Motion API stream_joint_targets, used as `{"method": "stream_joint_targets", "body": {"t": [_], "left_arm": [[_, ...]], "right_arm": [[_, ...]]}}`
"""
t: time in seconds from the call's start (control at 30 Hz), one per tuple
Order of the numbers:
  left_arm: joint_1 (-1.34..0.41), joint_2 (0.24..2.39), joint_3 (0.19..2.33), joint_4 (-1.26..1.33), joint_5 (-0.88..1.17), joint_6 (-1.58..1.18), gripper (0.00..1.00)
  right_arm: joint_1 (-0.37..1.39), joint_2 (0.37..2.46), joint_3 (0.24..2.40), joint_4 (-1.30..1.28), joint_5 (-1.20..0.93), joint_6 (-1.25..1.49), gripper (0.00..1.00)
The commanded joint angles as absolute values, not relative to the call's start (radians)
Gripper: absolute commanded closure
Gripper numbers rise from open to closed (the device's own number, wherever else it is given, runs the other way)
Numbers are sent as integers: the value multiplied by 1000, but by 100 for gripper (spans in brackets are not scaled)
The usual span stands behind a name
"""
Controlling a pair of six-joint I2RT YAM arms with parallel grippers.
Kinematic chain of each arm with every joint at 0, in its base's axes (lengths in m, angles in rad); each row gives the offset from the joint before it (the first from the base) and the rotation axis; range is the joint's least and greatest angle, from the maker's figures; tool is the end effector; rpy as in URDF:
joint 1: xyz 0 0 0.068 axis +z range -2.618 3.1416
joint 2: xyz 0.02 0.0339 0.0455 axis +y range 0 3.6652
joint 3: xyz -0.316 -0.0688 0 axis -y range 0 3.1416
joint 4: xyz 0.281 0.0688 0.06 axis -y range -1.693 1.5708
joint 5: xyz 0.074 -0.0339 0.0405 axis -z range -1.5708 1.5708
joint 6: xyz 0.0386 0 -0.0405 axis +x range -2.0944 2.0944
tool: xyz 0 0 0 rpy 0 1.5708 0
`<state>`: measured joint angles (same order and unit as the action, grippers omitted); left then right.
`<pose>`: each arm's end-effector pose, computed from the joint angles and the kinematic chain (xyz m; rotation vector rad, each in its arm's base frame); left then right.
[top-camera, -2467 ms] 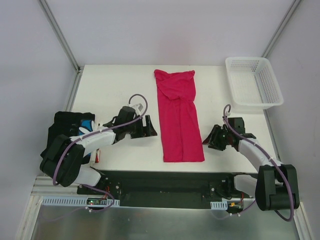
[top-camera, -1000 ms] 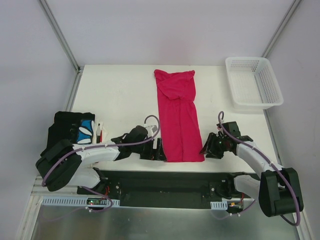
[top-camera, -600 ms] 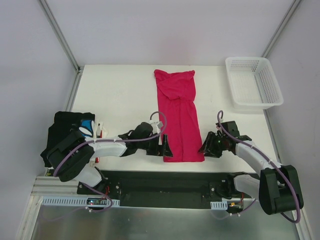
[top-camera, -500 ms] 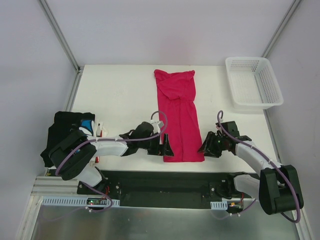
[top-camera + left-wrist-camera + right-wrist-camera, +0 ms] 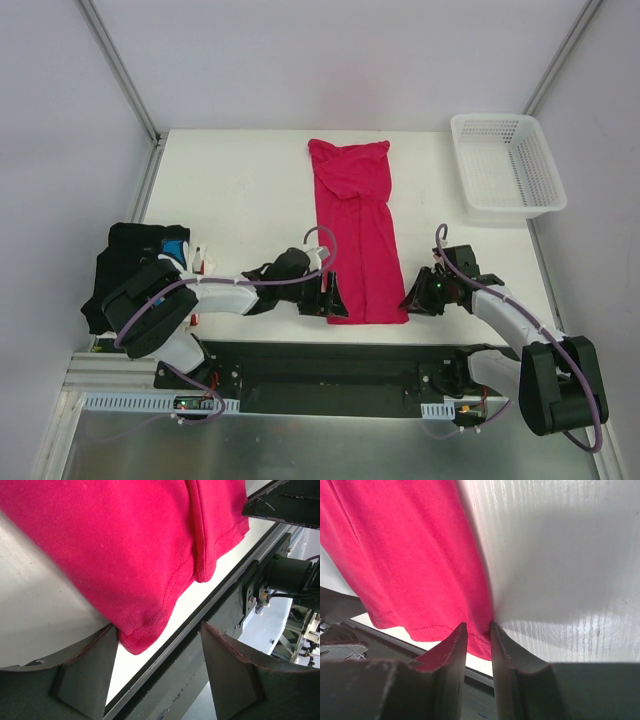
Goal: Fold and stack the t-shirts
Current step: Grab the bottom of the folded rectangular tshirt with both arms
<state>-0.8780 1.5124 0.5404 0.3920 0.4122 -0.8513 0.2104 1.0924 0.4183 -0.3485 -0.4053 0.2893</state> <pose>0.1803 -0.2415 0.1707 0.3099 2.4497 -1.3416 0.1812 0.0543 0.1721 -0.0480 2.6272 0.7046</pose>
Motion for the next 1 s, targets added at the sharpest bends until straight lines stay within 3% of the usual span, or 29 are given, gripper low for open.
{"method": "stream_joint_targets", "body": {"t": [0.0, 0.3, 0.57, 0.97], "left_arm": [[-894, 1505, 520, 373, 407, -864, 35], [-900, 1503, 499, 371, 400, -876, 51], [-900, 1512, 489, 388, 399, -888, 51], [-899, 1491, 483, 367, 414, -873, 50]], "right_arm": [[218, 1081, 420, -359, -406, 299, 73], [221, 1095, 407, -342, -413, 308, 78], [238, 1086, 365, -313, -428, 345, 74], [261, 973, 307, -351, -408, 393, 61]]}}
